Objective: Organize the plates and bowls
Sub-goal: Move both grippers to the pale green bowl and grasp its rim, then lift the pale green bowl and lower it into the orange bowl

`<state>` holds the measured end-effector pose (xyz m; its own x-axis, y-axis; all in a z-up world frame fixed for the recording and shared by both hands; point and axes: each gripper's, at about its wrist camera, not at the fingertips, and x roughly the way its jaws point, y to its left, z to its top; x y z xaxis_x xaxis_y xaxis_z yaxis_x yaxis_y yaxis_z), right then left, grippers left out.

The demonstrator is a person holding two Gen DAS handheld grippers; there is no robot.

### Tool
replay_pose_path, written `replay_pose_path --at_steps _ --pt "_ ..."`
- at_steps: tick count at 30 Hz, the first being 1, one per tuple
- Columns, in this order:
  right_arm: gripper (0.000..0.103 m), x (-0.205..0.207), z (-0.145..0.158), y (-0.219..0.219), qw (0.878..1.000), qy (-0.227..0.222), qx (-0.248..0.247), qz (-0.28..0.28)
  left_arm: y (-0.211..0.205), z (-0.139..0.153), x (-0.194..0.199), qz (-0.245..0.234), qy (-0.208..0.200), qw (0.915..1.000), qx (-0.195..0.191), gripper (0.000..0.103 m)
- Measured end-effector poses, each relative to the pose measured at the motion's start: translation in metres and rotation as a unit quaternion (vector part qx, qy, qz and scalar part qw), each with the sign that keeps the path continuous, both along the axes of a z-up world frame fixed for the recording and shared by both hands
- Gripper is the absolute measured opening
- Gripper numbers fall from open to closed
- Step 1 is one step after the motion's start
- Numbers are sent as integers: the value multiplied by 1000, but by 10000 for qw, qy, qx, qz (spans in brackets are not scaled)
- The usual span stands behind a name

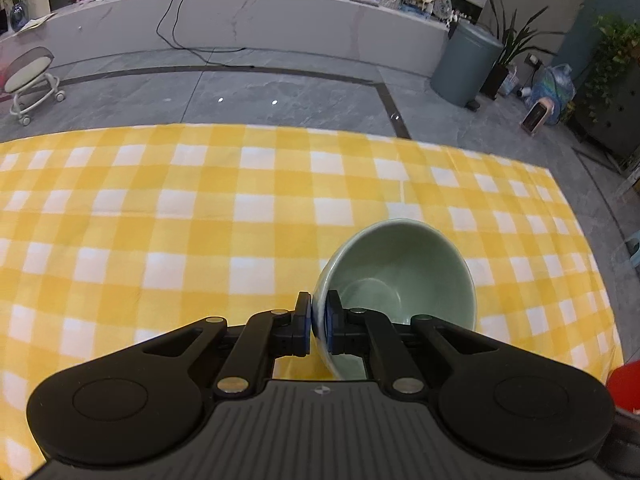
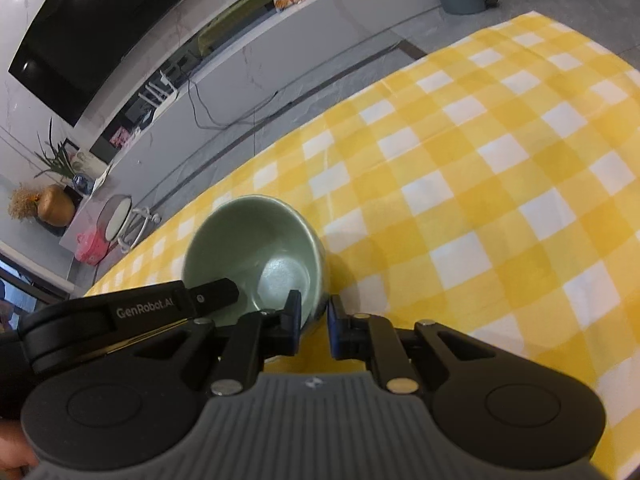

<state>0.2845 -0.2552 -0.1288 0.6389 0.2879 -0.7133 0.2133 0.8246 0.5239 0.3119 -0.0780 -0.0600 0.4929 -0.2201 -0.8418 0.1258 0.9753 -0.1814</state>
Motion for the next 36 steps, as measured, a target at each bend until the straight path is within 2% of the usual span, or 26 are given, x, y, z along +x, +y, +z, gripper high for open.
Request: replay_pose_path --at_steps 7,19,24,30,36 --pt "10 -16 18 9 9996 166 161 144 16 24 -24 143 80 9999 29 7" --pt "10 -73 72 36 9966 -153 357 726 44 85 -89 479 -30 9988 46 8" --pt "10 -109 93 43 9948 -218 272 960 45 96 -119 500 119 9987 -76 8" --pt "10 -160 111 43 9946 -337 189 962 48 109 -162 384 173 9988 -259 8" --pt "10 -225 121 46 9941 -589 -163 894 52 112 -204 209 433 9971 -585 9"
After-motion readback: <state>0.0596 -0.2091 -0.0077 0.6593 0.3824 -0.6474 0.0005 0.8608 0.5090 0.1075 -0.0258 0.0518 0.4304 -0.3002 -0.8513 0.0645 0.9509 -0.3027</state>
